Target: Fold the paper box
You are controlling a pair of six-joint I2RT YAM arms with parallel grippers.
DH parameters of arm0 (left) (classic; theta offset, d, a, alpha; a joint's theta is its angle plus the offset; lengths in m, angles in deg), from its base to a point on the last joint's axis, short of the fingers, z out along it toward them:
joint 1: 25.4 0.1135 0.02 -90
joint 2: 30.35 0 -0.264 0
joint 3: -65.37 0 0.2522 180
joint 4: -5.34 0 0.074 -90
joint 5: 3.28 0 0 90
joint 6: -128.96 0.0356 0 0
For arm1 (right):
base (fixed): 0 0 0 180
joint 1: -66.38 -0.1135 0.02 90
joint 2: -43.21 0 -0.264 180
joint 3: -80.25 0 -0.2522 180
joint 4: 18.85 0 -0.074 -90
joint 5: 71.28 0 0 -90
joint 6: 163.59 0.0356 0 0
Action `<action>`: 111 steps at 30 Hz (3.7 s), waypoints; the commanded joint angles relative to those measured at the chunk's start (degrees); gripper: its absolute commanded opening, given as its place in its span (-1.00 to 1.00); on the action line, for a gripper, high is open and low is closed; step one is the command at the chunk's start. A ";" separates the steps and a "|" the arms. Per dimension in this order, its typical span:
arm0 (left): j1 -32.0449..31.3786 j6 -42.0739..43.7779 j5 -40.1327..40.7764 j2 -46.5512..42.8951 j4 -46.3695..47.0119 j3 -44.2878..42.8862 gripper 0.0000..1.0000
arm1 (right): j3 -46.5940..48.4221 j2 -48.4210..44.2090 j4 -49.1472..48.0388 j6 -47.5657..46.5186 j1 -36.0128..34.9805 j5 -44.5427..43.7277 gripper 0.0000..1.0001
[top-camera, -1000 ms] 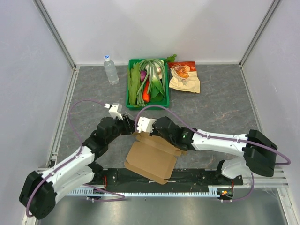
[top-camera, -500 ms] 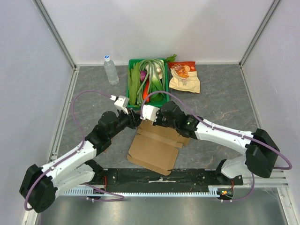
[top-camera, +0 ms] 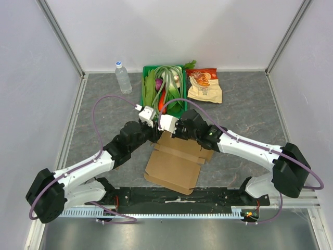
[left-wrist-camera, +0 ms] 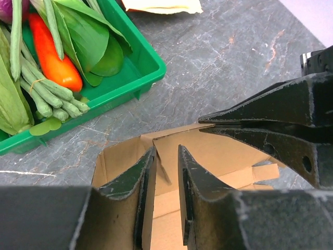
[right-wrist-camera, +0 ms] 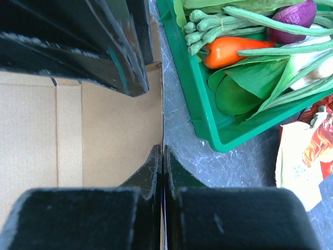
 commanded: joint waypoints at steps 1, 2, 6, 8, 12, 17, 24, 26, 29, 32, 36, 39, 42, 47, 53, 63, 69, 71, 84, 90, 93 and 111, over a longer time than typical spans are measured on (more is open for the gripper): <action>-1.62 5.60 4.85 3.36 -1.27 -3.95 -0.42 | 2.81 0.11 -0.60 -0.63 0.23 1.02 -1.00; -1.88 5.86 5.64 3.88 -1.27 -4.30 -0.43 | 2.72 0.11 -0.60 -0.63 0.31 1.02 -1.00; -2.76 6.30 7.31 4.94 -0.92 -4.83 -0.46 | 2.72 -0.24 -0.51 -0.72 0.40 1.02 -1.00; -2.94 6.04 9.24 4.94 -2.50 -5.27 -0.45 | 2.81 -0.33 -0.42 -0.63 0.40 0.93 -1.00; -2.94 4.20 11.53 3.45 -4.61 -5.45 -0.33 | 2.90 -0.59 -0.07 -0.55 0.58 1.02 -1.00; -2.94 3.93 11.80 4.68 -4.53 -5.54 -0.44 | 3.16 -0.33 0.02 -0.11 0.67 0.93 -1.00; -2.94 4.81 13.56 5.21 2.93 -3.26 -0.78 | 3.17 -1.12 -0.42 11.38 0.75 -7.90 0.15; -2.85 4.20 14.52 5.03 3.65 -2.90 -0.81 | 4.29 -1.91 4.72 21.97 1.02 -15.03 0.71; -2.94 2.88 14.79 5.12 5.58 -2.38 -0.82 | 10.69 -2.70 20.43 37.00 3.30 -18.76 0.83; -3.03 2.61 14.97 5.38 6.81 -2.02 -0.83 | 14.66 -6.55 32.48 50.19 3.91 -18.41 0.96; -3.03 2.53 15.14 5.73 9.01 -0.79 -0.83 | 14.77 -14.03 31.32 71.77 3.83 -13.84 0.96; -3.03 2.00 15.75 6.17 9.01 -0.53 -0.83 | 11.26 -17.03 27.80 98.02 3.92 -12.17 0.96; -3.11 1.39 16.89 6.17 9.10 0.35 -0.83 | 3.45 -19.13 16.41 122.30 2.26 -9.00 0.88; -3.11 0.42 18.48 4.77 8.92 1.05 -0.83 | 2.36 -14.41 12.39 138.91 -7.23 -22.62 0.65; -3.11 -0.46 19.53 2.40 9.54 2.46 -0.83 | -6.39 -13.25 4.43 151.66 -8.30 -29.12 0.52; -3.29 -1.78 21.73 -1.74 12.18 5.80 -0.83 | -12.48 -18.08 6.70 160.30 -6.46 -39.94 0.35; -3.47 -1.69 21.73 -1.74 12.88 6.24 -0.84 | -11.08 -17.30 6.70 159.77 -4.17 -38.80 0.27; -3.55 -1.69 21.73 -1.65 13.14 6.24 -0.84 | -10.64 -16.07 6.09 160.29 -3.73 -38.10 0.23; -5.13 -1.61 22.79 -1.30 13.93 5.89 -0.84 | -10.02 -10.62 -0.68 160.38 -2.85 -34.84 -0.02; -5.66 -1.43 23.40 -0.59 14.37 5.80 -0.84 | -11.25 -11.05 -2.62 160.73 -2.32 -34.58 -0.18; -6.01 -1.61 23.58 -0.16 14.72 5.80 -0.84 | -11.69 -10.97 -2.88 160.82 -2.15 -34.14 -0.21; -6.98 -8.72 18.67 -3.57 3.32 3.69 -0.22 | -20.74 -11.93 -12.11 159.86 -0.22 -31.51 -1.00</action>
